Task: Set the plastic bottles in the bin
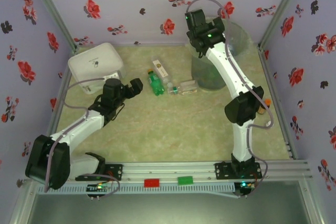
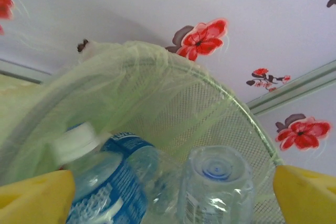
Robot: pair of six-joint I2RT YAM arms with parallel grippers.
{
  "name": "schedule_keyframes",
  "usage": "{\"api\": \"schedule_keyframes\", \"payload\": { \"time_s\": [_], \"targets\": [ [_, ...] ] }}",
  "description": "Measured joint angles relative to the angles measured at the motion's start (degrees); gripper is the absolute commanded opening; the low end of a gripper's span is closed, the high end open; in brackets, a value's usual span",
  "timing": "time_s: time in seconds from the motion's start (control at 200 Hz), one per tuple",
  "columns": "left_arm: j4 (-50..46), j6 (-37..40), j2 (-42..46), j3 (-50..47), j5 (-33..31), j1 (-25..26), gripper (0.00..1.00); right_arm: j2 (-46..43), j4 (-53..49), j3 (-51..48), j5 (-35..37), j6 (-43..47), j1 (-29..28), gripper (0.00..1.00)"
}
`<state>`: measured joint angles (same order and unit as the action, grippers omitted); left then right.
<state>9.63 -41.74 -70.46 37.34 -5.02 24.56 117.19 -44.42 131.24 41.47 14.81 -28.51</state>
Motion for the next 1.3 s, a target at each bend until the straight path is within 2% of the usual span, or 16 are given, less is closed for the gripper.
{"api": "schedule_keyframes", "payload": {
  "time_s": [0.17,0.3,0.6,0.815,1.075,1.3],
  "targets": [
    [-1.22,0.02,-3.91,2.51,0.39,0.0,1.0,-7.17,3.1,-4.04,-0.63,-0.24,-2.58,1.0],
    [-1.62,-0.04,-8.52,6.38,1.01,0.0,1.0,-15.76,7.13,-12.44,-2.89,-2.43,-4.72,1.0],
    [-5.09,-1.49,-22.27,18.8,2.23,1.18,1.0,-34.21,24.57,-47.78,-22.29,-17.53,-6.43,1.0],
    [-11.98,-1.44,-32.02,29.68,1.11,4.52,1.0,-40.85,34.36,-63.6,-28.74,-27.47,-6.43,1.0],
    [-20.48,0.09,-38.51,36.52,-3.65,8.7,1.0,-44.94,40.41,-69.51,-30.4,-31.95,-6.43,1.0],
    [-23.56,1.46,-41.44,37.24,-6.43,9.68,0.93,-44.96,41.57,-70.23,-30.4,-32.02,-6.43,1.0]
  ]
}}
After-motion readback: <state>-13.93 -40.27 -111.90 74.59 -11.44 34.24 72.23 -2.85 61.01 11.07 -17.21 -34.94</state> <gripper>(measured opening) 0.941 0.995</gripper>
